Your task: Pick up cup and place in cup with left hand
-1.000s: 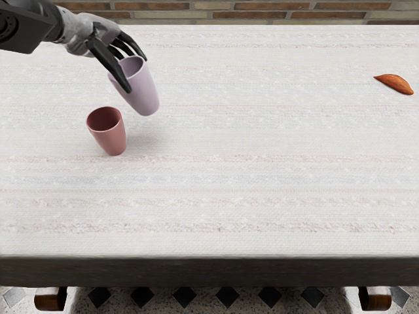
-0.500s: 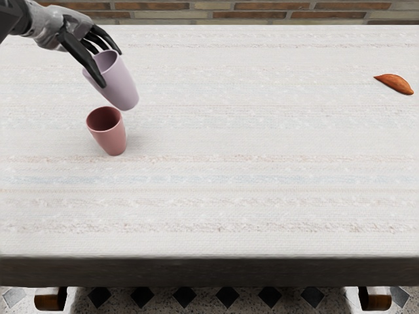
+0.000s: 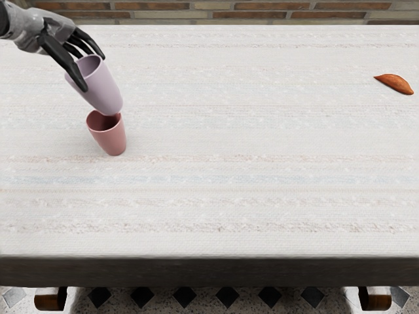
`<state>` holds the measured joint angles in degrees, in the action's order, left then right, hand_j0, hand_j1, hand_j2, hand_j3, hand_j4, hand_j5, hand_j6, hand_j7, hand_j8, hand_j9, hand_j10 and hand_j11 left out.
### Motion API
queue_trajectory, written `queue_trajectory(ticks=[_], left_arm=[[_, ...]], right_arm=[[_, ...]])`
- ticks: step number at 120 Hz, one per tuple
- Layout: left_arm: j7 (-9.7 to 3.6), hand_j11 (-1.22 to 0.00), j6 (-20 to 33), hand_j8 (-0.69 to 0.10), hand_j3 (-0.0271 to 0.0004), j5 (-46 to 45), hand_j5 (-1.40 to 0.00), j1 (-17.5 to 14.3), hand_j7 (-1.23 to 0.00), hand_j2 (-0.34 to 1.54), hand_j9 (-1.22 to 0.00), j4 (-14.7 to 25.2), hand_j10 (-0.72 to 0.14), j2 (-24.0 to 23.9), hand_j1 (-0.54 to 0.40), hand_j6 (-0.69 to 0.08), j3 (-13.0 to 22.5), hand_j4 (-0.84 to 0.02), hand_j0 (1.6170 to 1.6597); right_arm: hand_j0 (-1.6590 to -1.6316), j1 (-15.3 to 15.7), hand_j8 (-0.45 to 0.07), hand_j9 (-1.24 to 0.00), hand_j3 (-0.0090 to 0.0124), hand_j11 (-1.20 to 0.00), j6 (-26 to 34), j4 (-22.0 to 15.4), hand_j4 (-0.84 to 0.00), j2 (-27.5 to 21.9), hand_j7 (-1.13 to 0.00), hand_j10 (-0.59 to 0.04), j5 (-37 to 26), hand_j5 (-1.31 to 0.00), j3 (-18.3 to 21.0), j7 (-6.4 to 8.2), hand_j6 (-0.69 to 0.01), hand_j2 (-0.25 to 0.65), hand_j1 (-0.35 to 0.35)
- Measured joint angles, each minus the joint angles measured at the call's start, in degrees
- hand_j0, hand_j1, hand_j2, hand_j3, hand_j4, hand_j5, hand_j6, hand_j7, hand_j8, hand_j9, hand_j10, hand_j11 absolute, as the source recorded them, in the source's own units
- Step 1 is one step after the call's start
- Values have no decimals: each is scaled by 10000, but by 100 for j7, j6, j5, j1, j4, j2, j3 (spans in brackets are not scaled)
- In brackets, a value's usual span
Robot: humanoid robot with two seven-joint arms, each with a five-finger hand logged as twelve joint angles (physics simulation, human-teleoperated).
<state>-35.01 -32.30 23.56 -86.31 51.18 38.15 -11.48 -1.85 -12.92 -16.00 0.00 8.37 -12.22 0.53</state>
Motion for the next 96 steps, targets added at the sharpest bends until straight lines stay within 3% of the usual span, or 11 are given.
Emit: queue_trajectory(ticks=[34,65,96], left_arm=[[0,-7974,-140,-3310,0,10,-8249,70,-7982,5666,-8038,0,-4610,98,-1623,-3688,50,-5670,16569],[-1,-7953,-145,-3090,0,40,-8224,122,-8015,6882,-8041,1,-4455,80,-2287,-3498,78,-5497,16578],[-1,-7957,-36,-3014,0,96,-8278,220,-8044,6842,-8048,-21,-4373,37,-2348,-3408,89,-5399,16577]], right_arm=[[-16581,0,5,1,0,0,0,0,0,0,0,4,-1,1,0,0,7,-2,-3489],[-16581,0,6,1,0,0,0,0,0,0,0,4,3,1,0,0,8,-2,-3489],[-16581,0,6,1,0,0,0,0,0,0,0,4,-1,1,0,0,8,-2,-3489]])
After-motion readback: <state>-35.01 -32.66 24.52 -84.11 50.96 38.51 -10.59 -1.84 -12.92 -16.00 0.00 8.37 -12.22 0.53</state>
